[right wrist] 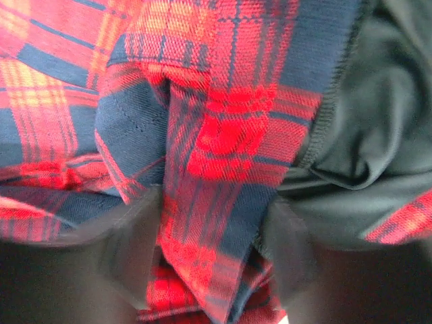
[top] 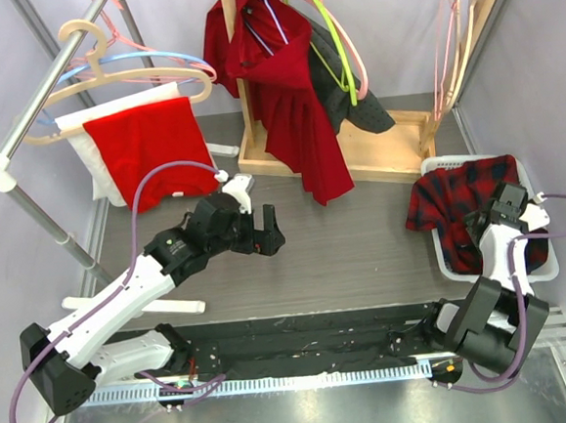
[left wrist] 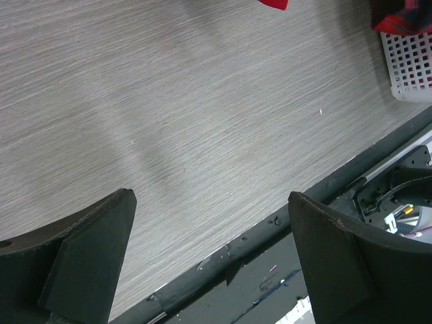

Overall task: Place the skirt on the hanger
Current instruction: Pick up the skirt from the bin, then adjust the skirt at the center of the board.

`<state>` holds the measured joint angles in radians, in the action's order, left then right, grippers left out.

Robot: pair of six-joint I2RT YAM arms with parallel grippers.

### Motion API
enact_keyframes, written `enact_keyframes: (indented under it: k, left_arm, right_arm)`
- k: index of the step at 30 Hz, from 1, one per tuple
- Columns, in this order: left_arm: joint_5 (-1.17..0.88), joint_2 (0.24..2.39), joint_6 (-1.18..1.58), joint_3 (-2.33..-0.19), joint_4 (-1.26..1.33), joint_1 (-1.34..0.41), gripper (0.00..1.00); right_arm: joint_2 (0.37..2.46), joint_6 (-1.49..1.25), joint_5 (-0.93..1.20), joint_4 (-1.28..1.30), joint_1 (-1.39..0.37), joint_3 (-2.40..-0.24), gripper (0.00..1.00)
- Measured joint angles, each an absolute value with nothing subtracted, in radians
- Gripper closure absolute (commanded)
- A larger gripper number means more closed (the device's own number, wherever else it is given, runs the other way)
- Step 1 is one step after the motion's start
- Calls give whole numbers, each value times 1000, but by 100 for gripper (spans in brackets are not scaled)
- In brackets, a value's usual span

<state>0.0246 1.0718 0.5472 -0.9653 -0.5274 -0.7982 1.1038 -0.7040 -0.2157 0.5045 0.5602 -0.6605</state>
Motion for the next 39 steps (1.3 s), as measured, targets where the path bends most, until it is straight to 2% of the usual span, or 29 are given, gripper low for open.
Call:
enact_keyframes:
  k: [2, 3, 4, 8, 12, 17, 30, 39]
  left_arm:
    - [25, 1069, 550, -965, -527, -798, 0]
    - [25, 1069, 551, -965, -527, -798, 0]
    - [25, 1069, 551, -965, -528, -798, 0]
    - [27, 1067, 551, -965, -527, -798, 0]
    - [38, 1053, 551, -965, -527, -798, 0]
    - [46, 1049, 550, -971, -536, -798, 0]
    - [107, 1032, 549, -1007, -550, -798, 0]
    - [160, 1033, 538, -1066, -560, -798, 0]
  right_arm:
    - [1127, -705, -200, 485, 561, -653, 85]
    - [1130, -710, -192, 482, 561, -653, 98]
    - [1129, -704, -186, 482, 562, -654, 99]
    - [1100, -703, -168, 533, 565, -697, 99]
    - [1018, -708, -142, 608, 565, -826, 99]
    - [960, -742, -47, 674, 565, -1048, 99]
    - [1018, -698, 254, 864, 555, -1644, 99]
    - [1055, -616, 473, 926, 378, -1757, 99]
